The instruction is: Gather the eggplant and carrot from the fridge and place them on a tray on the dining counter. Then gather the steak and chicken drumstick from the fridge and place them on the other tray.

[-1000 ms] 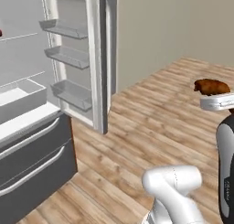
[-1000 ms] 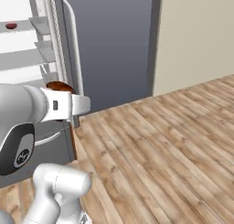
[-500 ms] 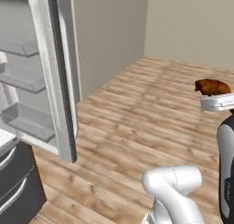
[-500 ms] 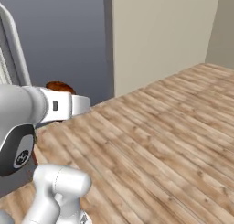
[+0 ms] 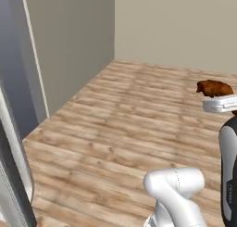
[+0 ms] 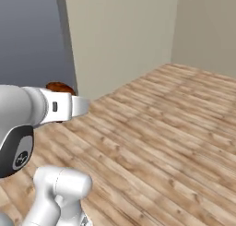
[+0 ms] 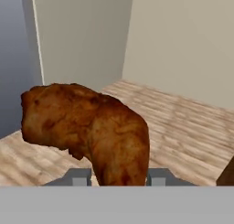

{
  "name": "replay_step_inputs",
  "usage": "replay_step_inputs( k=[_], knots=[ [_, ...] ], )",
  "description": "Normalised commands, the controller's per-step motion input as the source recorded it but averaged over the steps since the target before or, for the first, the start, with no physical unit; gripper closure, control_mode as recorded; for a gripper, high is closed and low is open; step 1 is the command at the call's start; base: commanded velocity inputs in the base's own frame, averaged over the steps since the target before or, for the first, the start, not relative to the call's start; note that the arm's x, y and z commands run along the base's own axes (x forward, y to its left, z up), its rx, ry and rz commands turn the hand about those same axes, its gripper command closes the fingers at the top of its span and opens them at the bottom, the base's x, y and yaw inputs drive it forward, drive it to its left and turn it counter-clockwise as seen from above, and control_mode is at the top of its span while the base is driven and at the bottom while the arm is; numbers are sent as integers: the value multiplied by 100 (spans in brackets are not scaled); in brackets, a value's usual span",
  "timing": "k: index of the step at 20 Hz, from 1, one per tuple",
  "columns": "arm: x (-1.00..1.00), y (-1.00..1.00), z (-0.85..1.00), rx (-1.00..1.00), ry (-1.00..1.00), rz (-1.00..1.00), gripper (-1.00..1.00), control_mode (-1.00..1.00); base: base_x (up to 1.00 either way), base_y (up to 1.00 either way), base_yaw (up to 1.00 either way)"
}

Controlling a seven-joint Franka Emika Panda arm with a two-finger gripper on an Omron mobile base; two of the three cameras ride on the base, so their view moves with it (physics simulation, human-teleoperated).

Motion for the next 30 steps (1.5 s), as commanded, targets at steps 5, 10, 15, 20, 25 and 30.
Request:
replay_step_inputs(
  k=[5, 10, 15, 20, 25, 30],
  knots=[
    [0, 0, 0, 0, 0, 0, 100, 100, 88, -20, -32],
    [0, 0, 0, 0, 0, 0, 100, 100, 86, -10, -33],
    [0, 0, 0, 0, 0, 0, 100, 100, 78, 0, -38],
    [0, 0, 0, 0, 0, 0, 100, 100, 70, 8, -41],
    [0, 0, 0, 0, 0, 0, 100, 100, 64, 31, -43],
    [0, 0, 0, 0, 0, 0, 100, 100, 63, 50, -44]
  ],
)
